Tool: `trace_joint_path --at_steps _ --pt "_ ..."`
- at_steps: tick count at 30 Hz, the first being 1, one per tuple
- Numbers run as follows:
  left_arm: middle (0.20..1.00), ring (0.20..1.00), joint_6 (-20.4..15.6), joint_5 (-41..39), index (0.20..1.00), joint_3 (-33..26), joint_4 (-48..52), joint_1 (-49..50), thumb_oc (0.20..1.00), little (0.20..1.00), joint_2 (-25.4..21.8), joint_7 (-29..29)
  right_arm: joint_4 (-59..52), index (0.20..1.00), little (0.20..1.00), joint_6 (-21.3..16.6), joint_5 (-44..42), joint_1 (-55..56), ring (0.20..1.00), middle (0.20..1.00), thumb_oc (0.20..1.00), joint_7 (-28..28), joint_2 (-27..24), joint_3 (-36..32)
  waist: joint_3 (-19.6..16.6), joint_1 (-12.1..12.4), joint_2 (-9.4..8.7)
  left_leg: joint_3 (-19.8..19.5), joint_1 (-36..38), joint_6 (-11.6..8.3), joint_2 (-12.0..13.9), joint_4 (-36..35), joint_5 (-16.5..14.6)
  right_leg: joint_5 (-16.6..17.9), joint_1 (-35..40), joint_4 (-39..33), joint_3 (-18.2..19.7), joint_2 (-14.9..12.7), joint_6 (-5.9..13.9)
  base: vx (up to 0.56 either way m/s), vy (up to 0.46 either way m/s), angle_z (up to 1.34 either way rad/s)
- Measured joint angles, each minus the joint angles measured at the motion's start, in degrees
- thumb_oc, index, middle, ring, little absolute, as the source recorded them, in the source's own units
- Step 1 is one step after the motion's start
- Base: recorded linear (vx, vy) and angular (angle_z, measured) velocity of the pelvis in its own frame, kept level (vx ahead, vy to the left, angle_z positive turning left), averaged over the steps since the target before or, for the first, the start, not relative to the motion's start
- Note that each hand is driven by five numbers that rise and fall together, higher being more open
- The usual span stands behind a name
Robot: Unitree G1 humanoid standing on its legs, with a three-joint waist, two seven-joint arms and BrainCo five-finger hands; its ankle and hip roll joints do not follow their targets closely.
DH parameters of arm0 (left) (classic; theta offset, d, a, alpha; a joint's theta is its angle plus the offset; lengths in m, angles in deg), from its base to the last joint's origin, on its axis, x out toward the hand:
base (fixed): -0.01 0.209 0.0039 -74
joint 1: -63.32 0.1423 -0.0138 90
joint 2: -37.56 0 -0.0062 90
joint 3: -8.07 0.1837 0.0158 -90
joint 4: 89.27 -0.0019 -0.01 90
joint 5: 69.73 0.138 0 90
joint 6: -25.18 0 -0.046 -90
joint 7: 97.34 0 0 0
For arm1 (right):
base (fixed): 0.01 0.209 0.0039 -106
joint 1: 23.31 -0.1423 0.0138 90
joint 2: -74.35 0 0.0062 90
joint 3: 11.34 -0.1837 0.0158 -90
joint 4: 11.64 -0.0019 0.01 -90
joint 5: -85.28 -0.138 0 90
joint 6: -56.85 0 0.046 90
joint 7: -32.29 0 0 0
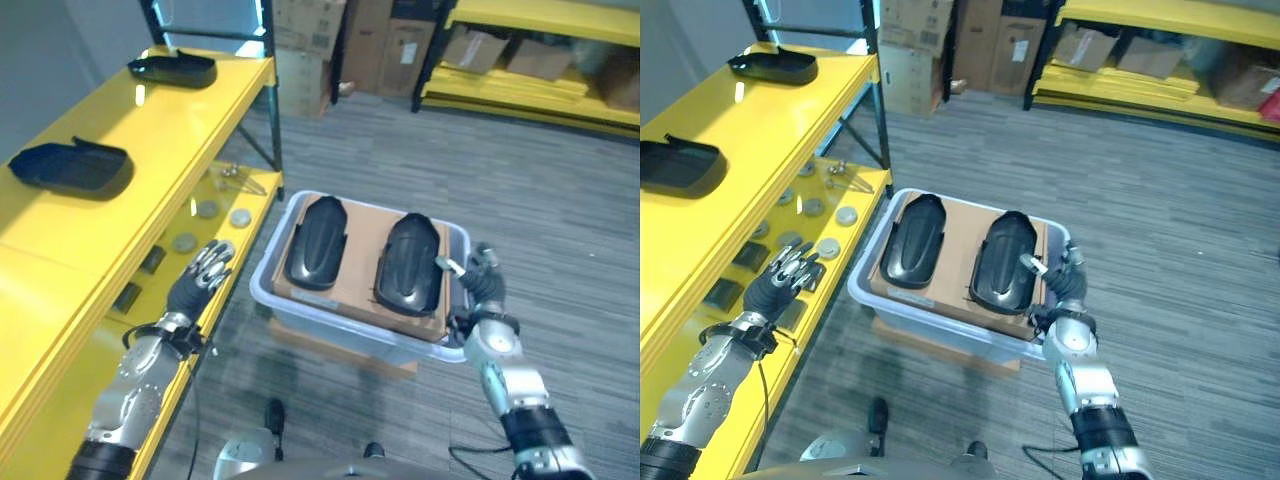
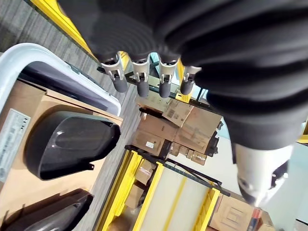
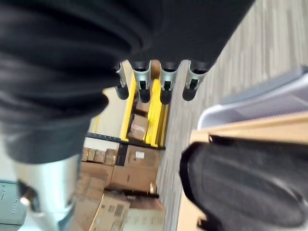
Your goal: Move parts from the plastic box to the shelf.
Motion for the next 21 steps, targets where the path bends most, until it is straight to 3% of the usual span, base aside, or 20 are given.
trace_joint_path --at_steps 4,8,14,21 --pt "1.0 1.0 -0.1 -1.4 1.0 1.7 -0.4 -3.2 1.0 1.0 0.1 -0.1 7.0 1.0 1.0 -0.3 3.9 -10.8 1.0 1.0 1.0 -6.0 -5.6 -2.1 1.9 1.3 2.48 -1.2 -5.5 0.68 1.0 1.0 2.5 1.6 -4.7 0.2 -1.4 1.2 -0.41 -0.19 -0.019 0.15" --pt "1.0 1.0 -1.7 -3.3 1.0 4.4 -0.7 -10.2 1.0 1.0 -0.4 -0.1 20.5 1.0 1.0 -1.1 4.7 -20.8 1.0 1.0 1.0 -8.9 -11.6 -1.6 6.3 3.7 3.71 -3.8 -10.6 -0.84 2.2 1.6 3.8 2.3 -8.7 0.2 -3.1 2.6 -1.36 -0.15 -0.044 0.19" --pt "1.0 1.0 -3.9 -4.5 1.0 5.3 -2.4 -11.6 1.0 1.0 -1.1 0.1 30.9 1.0 1.0 -2.0 1.9 -21.4 1.0 1.0 1.0 -8.7 -10.9 1.4 11.0 4.6 3.91 -4.5 -13.2 -0.69 1.7 3.3 3.8 0.9 -12.0 5.0 -3.3 1.8 -1.14 -0.06 -0.01 0.05" --pt "1.0 1.0 -6.5 -5.2 1.0 9.1 -5.4 -15.0 1.0 1.0 -1.9 -0.1 42.5 1.0 1.0 -4.1 -5.4 -25.4 1.0 1.0 1.0 -8.8 -7.9 2.6 13.4 5.7 4.6 -5.7 -15.6 -0.58 1.1 4.0 3.9 -1.9 -15.7 10.0 -4.6 0.3 -1.01 -0.04 0.011 0.11"
